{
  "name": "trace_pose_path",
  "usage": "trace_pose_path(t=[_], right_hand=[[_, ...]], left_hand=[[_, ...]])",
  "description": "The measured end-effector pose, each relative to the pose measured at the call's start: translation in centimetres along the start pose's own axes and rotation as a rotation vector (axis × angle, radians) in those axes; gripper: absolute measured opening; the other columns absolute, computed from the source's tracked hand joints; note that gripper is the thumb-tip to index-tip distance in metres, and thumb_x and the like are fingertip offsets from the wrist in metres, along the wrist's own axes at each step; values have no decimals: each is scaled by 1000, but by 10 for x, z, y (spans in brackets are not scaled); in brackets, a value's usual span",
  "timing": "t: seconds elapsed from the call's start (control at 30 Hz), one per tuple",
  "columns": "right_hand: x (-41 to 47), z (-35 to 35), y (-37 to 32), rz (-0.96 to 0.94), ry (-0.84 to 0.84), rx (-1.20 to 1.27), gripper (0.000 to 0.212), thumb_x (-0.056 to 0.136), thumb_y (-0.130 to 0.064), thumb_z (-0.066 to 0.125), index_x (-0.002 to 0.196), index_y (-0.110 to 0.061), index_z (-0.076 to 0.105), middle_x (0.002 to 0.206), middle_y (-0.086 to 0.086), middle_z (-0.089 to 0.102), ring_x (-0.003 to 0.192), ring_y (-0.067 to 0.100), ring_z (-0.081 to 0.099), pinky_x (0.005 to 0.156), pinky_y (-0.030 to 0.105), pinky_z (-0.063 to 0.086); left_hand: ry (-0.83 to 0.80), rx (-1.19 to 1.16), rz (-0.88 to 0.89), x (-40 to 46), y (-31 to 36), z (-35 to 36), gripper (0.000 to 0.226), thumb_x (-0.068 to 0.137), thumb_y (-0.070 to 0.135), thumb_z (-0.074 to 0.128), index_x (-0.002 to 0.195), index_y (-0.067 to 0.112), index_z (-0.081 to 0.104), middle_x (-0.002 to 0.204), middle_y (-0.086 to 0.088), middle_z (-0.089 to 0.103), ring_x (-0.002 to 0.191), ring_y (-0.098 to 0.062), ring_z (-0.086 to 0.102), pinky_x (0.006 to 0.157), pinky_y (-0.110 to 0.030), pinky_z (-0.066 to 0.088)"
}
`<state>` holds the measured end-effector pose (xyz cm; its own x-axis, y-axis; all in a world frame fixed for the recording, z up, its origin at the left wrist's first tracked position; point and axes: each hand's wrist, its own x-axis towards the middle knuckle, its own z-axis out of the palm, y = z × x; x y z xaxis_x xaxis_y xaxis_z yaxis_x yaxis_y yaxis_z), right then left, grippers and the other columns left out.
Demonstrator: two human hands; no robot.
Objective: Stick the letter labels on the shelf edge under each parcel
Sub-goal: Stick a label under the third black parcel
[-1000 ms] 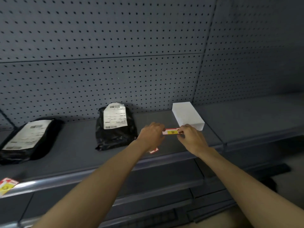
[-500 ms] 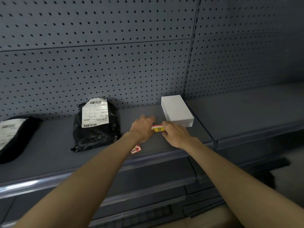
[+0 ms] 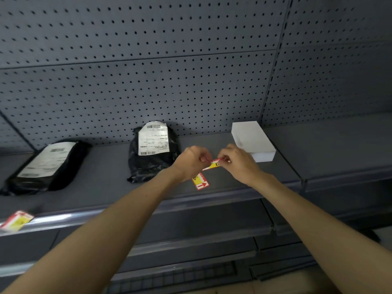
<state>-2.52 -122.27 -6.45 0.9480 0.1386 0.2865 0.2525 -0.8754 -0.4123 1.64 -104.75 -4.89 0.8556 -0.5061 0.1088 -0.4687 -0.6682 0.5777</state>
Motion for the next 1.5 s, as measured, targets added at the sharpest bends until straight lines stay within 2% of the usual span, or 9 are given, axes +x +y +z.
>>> trace_pose_path(t=[0.1,0.23,0.37,0.43,0.5,0.67,0.9,1.27,1.5], right_hand=[[-4,6,-30,26,7,173,5,89,-16,65,92,-13,68,85,-5,59,73,8,55,60,20,37],[-16,23,-81,29,-39,327,9,88,-13,65,93,-11,72,85,-3,64,73,8,58,65,23,43],[-26,41,-120,23,-57,387,11,89,-11,64,96,-12,72,84,-3,62,63,-2,56,54,11,40],[-29,47,-134,29,-51,377,13,90,-12,63,98,-13,73,85,-3,61,72,2,57,62,14,42],[-32,52,-143,45,-42,375,13,91,-15,62,99,-16,73,88,0,62,81,12,58,72,25,43],[-38,61,-158,34,-39,300,13,92,-17,61,97,-17,72,90,3,62,82,17,57,73,34,44],[-45,72,-165,39,-29,190,15,93,-16,59,101,-15,71,92,1,61,84,17,59,77,37,50],[-37,86,-173,4,5,95,14,94,-19,57,98,-17,70,91,0,57,77,14,55,64,29,43],[-38,95,-175,-62,-105,-47,18,97,-18,53,102,-15,69,91,-3,46,73,16,54,62,28,38]], left_hand=[[32,-14,9,-33,-13,-23,4,83,10,67,84,12,70,81,-3,63,74,-15,56,69,-30,47],[60,0,-16,-83,-37,-48,6,84,15,69,86,9,70,89,-9,66,79,-19,59,74,-34,51],[145,64,-51,-127,-62,-65,11,82,18,70,91,12,67,93,-5,62,84,-18,58,75,-33,51],[205,112,-50,-146,-75,-70,13,83,17,69,94,12,66,92,-6,62,86,-19,57,76,-34,51],[238,190,-25,-165,-87,-71,8,84,14,66,91,11,65,91,-6,63,89,-21,56,76,-38,52],[230,341,13,-196,-108,-60,6,84,11,62,90,13,63,93,-6,64,94,-26,56,78,-40,51],[172,455,-20,-207,-118,-39,33,91,22,57,124,17,60,126,-1,58,110,-22,51,93,-37,48],[197,416,-21,-211,-119,-35,35,90,22,55,125,16,57,124,-2,56,111,-22,49,98,-36,43],[194,379,-18,-210,-121,-36,34,89,19,56,122,14,59,121,-2,57,110,-22,49,98,-35,42]])
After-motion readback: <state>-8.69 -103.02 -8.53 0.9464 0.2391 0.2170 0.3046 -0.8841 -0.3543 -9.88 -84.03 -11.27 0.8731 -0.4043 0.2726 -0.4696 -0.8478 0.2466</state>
